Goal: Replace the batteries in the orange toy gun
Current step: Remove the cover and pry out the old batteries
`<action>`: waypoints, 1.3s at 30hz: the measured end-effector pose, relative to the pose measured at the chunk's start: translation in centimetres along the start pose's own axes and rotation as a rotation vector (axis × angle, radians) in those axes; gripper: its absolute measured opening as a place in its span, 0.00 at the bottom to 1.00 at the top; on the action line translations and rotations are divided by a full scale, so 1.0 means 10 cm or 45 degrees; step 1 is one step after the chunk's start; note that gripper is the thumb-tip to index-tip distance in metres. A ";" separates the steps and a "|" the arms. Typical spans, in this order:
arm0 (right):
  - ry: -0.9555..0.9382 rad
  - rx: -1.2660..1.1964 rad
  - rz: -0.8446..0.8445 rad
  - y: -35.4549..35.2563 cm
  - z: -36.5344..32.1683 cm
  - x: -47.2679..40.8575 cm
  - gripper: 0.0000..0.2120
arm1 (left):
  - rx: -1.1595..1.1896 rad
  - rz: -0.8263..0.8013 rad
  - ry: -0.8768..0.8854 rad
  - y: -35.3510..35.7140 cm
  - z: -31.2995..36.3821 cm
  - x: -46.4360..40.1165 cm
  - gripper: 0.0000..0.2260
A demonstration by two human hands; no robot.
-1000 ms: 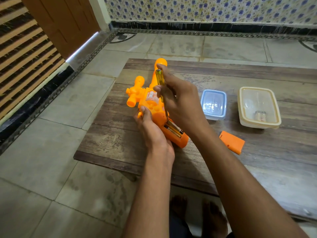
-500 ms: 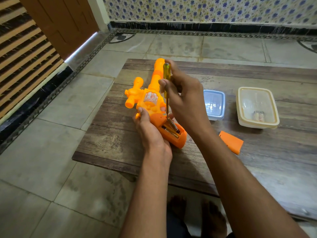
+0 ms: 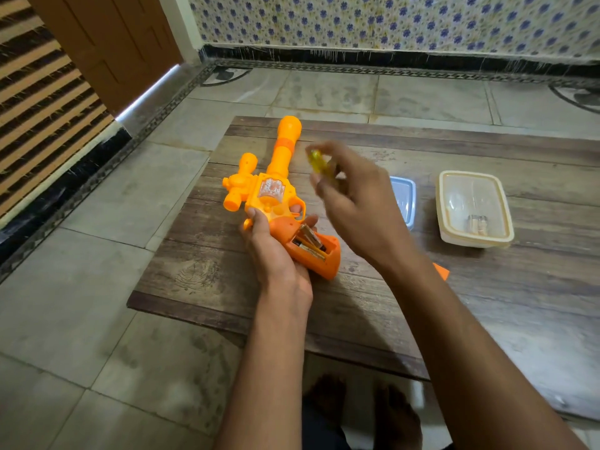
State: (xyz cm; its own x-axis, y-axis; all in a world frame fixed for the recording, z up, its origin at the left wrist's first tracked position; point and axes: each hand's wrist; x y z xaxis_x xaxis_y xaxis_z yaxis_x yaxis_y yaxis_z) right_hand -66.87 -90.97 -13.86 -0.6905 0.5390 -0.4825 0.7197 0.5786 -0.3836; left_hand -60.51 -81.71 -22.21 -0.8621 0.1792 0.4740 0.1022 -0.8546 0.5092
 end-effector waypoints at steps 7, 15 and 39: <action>-0.018 0.355 -0.254 0.03 0.06 0.19 0.16 | 0.100 0.042 -0.018 0.02 0.05 0.00 0.28; 0.000 0.303 0.315 0.01 0.07 0.18 0.04 | 0.032 0.021 -0.030 0.05 0.08 0.04 0.29; 0.205 0.964 -0.311 0.25 0.26 0.14 0.06 | -0.044 0.278 0.036 -0.01 0.26 0.11 0.26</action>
State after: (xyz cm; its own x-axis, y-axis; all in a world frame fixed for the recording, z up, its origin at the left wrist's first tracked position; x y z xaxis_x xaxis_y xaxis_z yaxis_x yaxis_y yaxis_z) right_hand -65.86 -90.34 -17.53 -0.7948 0.5659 -0.2194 0.3617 0.1513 -0.9199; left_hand -60.22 -80.12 -19.87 -0.8352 -0.0253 0.5494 0.2712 -0.8880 0.3714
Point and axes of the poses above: each hand's wrist, its own x-axis away from the middle knuckle, its own y-axis out of the palm, z = x × y, and after that the axes turned 6 degrees about z, right-handed
